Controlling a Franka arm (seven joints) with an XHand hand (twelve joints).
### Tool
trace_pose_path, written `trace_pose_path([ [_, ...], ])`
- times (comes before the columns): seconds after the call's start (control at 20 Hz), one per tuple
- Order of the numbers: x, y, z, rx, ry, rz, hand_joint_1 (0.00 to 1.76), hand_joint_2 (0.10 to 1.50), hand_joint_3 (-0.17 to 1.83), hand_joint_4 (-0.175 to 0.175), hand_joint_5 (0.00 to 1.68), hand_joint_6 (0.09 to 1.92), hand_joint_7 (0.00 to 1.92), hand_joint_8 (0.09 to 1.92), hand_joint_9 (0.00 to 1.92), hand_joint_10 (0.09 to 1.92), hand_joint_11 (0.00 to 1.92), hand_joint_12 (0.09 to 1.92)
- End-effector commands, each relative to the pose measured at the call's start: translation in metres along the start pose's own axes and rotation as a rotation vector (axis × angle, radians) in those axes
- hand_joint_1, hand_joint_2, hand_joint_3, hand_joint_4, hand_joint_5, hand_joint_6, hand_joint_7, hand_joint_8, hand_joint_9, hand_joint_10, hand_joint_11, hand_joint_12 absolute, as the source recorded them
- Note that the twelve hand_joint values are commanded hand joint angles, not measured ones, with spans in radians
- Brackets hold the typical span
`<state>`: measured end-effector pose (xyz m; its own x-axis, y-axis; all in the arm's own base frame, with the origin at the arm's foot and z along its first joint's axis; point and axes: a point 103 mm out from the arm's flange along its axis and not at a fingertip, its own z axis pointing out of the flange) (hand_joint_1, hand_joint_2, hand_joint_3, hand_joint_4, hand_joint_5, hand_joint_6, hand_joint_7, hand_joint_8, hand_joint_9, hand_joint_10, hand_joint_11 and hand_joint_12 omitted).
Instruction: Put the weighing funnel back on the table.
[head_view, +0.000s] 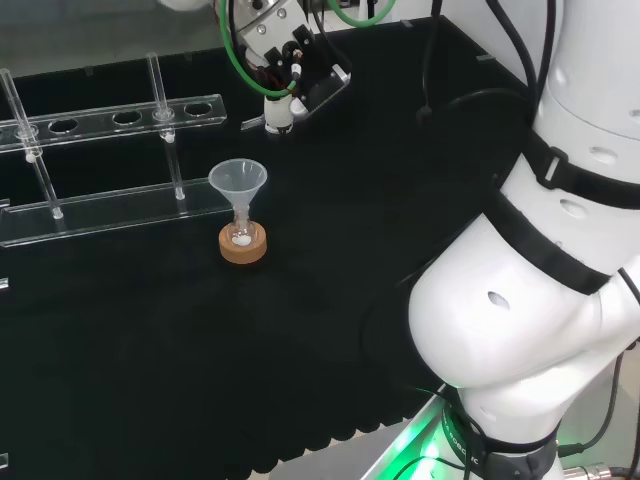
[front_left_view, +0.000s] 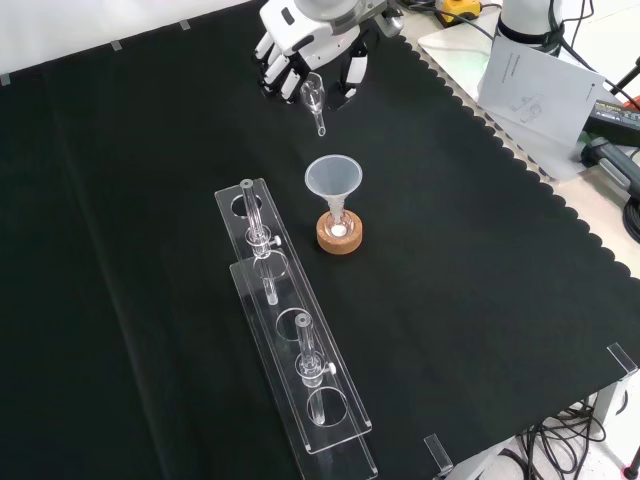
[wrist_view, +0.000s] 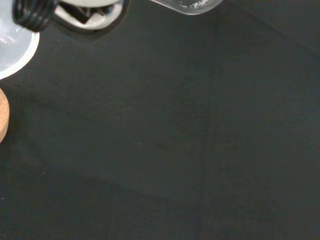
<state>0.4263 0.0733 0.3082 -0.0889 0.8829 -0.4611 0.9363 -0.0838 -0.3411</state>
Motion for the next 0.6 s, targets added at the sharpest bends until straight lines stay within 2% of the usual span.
trace_pose_path([
  [0.05, -0.024, 0.004, 0.020, -0.057, 0.190, -0.024, 1.08, 0.71, 0.68, 0.175, 1.13, 0.93, 0.56, 0.68, 0.89, 0.42, 0.65, 1.15],
  [0.6, -0.044, 0.015, 0.038, -0.079, 0.295, -0.025, 1.07, 0.71, 0.68, 0.175, 1.13, 0.93, 0.57, 0.68, 0.90, 0.42, 0.65, 1.14],
])
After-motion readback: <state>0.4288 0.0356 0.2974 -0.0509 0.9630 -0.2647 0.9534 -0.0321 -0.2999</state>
